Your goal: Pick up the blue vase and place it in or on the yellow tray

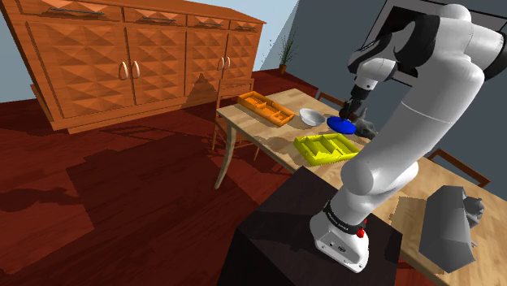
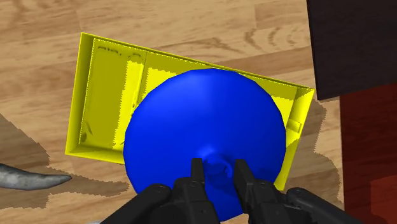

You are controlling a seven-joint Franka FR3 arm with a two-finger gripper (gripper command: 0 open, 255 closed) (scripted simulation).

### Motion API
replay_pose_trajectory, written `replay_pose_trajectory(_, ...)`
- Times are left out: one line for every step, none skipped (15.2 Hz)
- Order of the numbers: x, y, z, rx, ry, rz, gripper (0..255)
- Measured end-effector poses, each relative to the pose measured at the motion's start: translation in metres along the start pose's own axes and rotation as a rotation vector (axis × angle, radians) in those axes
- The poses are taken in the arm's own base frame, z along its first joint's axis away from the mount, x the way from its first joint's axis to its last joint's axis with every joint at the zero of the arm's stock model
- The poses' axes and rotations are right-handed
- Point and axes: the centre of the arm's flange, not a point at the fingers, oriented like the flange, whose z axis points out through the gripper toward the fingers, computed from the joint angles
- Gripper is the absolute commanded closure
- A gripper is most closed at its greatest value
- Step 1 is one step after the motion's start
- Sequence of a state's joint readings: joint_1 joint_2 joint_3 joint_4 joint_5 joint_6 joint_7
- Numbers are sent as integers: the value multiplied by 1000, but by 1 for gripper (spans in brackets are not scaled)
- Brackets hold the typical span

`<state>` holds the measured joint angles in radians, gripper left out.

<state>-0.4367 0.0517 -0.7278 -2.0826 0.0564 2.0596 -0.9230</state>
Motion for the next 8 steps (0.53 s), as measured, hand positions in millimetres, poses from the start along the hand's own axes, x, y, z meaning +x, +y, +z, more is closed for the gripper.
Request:
replay_pose_trajectory(-2, 2, 2, 0, 0, 0, 255)
replay_pose_trajectory(-2, 4, 5, 0, 0, -1, 255)
replay_pose_trajectory(-1, 4, 10, 0, 0, -1, 255)
replay_pose_trajectory(-2, 4, 16, 1, -1, -1, 255)
replay_pose_trajectory(-3, 5, 21, 1, -1, -1, 255)
replay_pose_trajectory(-3, 6, 26, 1, -1, -1, 255)
replay_pose_trajectory(-3, 6, 32, 1, -1, -2, 255)
replay_pose_trajectory(-2, 6, 36, 1, -1, -2, 255)
